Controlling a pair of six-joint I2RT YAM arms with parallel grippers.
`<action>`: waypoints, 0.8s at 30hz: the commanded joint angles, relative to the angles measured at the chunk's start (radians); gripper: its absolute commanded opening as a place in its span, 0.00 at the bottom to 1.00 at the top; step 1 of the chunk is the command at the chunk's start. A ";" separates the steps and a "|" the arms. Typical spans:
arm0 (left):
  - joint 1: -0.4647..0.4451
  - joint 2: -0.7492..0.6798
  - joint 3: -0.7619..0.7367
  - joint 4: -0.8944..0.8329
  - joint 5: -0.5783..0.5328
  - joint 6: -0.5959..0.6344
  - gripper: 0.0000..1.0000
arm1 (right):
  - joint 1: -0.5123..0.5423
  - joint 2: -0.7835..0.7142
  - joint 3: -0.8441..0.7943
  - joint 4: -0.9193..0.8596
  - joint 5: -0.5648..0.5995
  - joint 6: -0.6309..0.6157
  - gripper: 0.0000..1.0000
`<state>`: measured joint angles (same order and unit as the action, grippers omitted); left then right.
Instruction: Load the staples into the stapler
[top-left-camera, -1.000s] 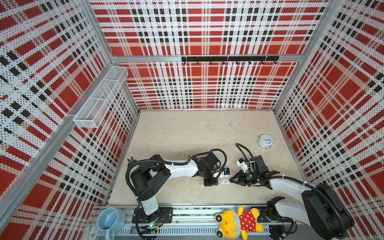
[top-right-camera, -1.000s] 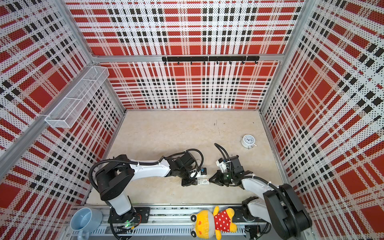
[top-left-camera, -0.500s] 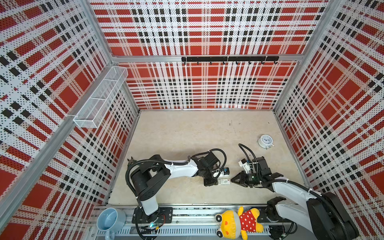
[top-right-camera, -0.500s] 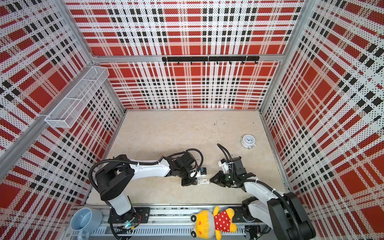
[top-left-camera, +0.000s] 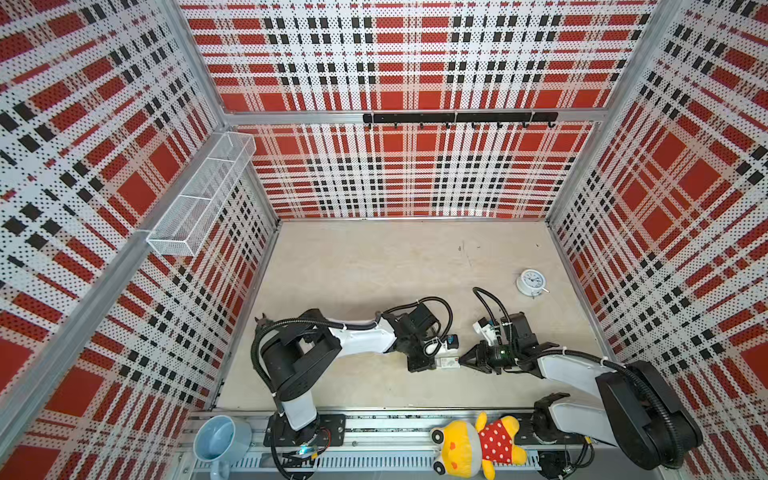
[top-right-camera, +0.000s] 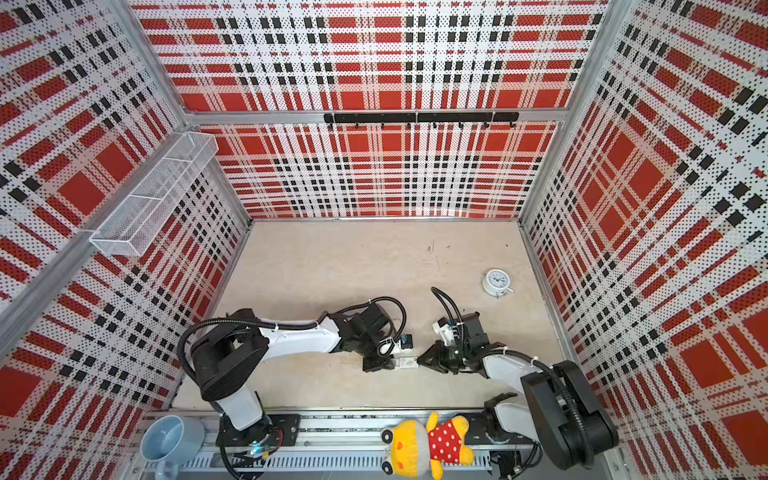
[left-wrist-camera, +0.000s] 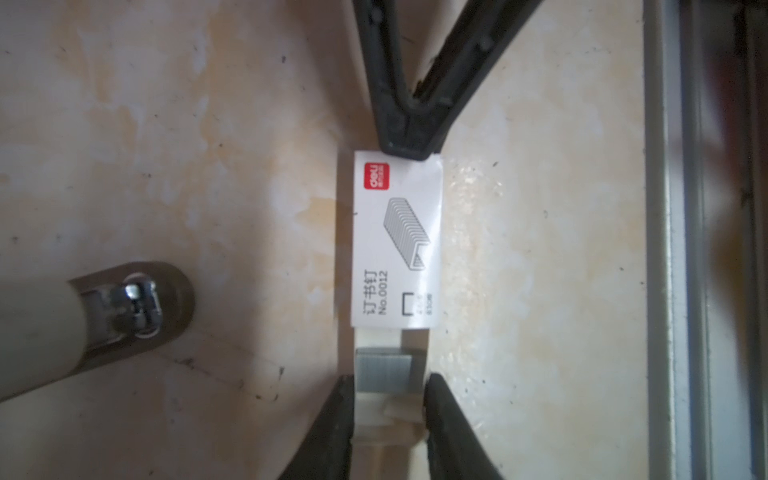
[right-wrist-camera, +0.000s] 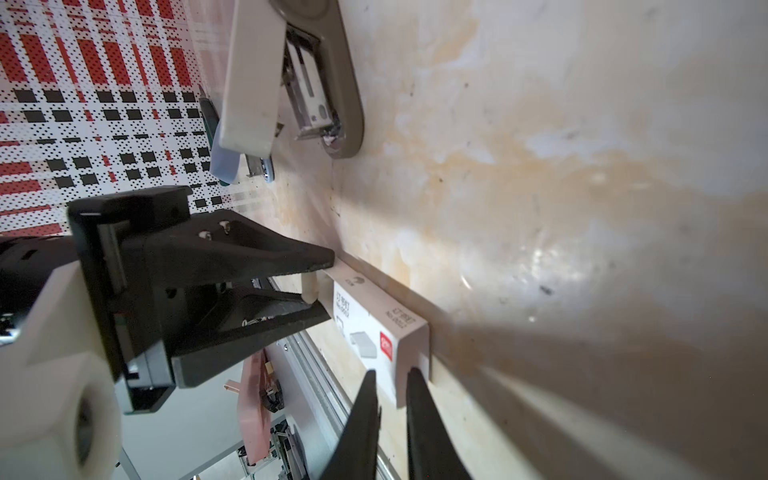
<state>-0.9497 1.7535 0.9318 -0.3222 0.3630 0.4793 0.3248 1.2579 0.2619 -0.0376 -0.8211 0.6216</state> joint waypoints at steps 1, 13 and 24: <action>0.005 0.006 -0.002 0.006 0.011 -0.003 0.31 | -0.001 0.030 0.016 0.052 -0.025 -0.003 0.16; 0.003 0.001 -0.003 0.007 0.014 -0.004 0.31 | 0.002 0.064 0.012 0.079 -0.047 0.001 0.13; 0.002 -0.003 -0.005 0.010 0.017 -0.001 0.31 | 0.001 0.104 0.020 0.091 -0.057 -0.005 0.12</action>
<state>-0.9497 1.7535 0.9318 -0.3218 0.3637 0.4786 0.3248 1.3422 0.2623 0.0174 -0.8654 0.6216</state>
